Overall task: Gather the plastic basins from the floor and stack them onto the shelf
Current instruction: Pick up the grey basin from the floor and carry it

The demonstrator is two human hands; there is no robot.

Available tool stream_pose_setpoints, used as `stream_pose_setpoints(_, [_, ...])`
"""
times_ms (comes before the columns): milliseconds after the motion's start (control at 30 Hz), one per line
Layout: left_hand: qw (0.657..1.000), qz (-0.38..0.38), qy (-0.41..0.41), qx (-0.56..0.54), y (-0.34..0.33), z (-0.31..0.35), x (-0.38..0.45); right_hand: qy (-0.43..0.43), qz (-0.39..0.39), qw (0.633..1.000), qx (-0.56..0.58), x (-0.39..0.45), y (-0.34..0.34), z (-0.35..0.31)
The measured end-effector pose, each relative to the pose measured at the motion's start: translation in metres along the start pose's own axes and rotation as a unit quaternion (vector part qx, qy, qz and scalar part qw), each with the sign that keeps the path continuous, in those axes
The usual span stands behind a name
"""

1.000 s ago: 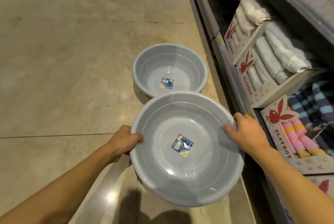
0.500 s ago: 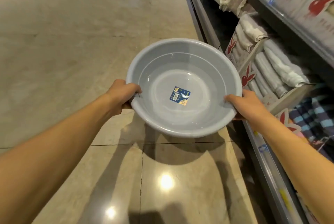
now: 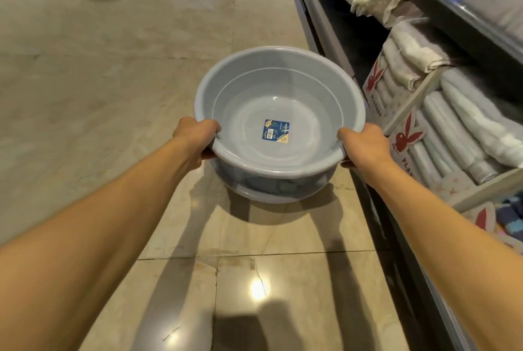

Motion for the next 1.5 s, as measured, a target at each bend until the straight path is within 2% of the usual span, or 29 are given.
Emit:
stream_pose_setpoints(133, [0.997, 0.049, -0.015, 0.063, -0.006, -0.008, 0.024, -0.021, -0.017, 0.994, -0.103, 0.008, -0.014, 0.021])
stream_pose_setpoints(200, [0.988, 0.077, -0.030, 0.133, -0.008, -0.013, 0.032, -0.017, -0.020, 0.987, -0.161, 0.007, -0.018, 0.032])
stream_pose_setpoints(333, [0.929, 0.151, -0.070, 0.330, -0.013, -0.030, 0.042, -0.003, -0.027, 0.966, -0.256, 0.002, -0.032, 0.054])
stream_pose_setpoints(433, [0.914, 0.150, -0.068, 0.371, -0.017, -0.042, 0.051, -0.022, -0.036, 0.965, -0.259, 0.001, -0.044, 0.071])
stream_pose_setpoints(667, [0.956, 0.077, -0.039, 0.282, -0.023, -0.067, 0.061, -0.033, -0.048, 0.974, -0.220, 0.000, -0.059, 0.094])
stream_pose_setpoints(833, [0.967, 0.053, -0.040, 0.245, -0.023, -0.072, 0.062, -0.045, -0.065, 0.978, -0.192, 0.002, -0.060, 0.097])
stream_pose_setpoints(967, [0.975, 0.045, -0.018, 0.216, -0.016, -0.086, 0.063, -0.115, -0.078, 0.990, -0.036, -0.010, -0.067, 0.107])
stream_pose_setpoints(1100, [0.990, -0.032, 0.040, 0.129, -0.028, -0.106, 0.061, -0.160, -0.079, 0.978, 0.109, -0.026, -0.081, 0.112])
stream_pose_setpoints(1200, [0.994, -0.063, 0.059, 0.060, -0.036, -0.111, 0.060, -0.167, -0.060, 0.970, 0.165, -0.030, -0.087, 0.110])
stream_pose_setpoints(1367, [0.997, -0.052, 0.051, -0.023, -0.037, -0.106, 0.061, -0.137, -0.040, 0.968, 0.205, -0.026, -0.087, 0.099])
stream_pose_setpoints(1500, [0.999, -0.026, 0.038, -0.027, -0.026, -0.095, 0.060, -0.132, -0.039, 0.968, 0.212, -0.027, -0.088, 0.082])
Point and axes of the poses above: each hand's wrist, its own x-axis towards the middle knuckle, its own y-axis out of the back of the hand, z = x × y, the point moved 5 cm from there along x, towards the middle knuckle, and after that the axes turned 13 degrees about y, right-handed, at the moved point
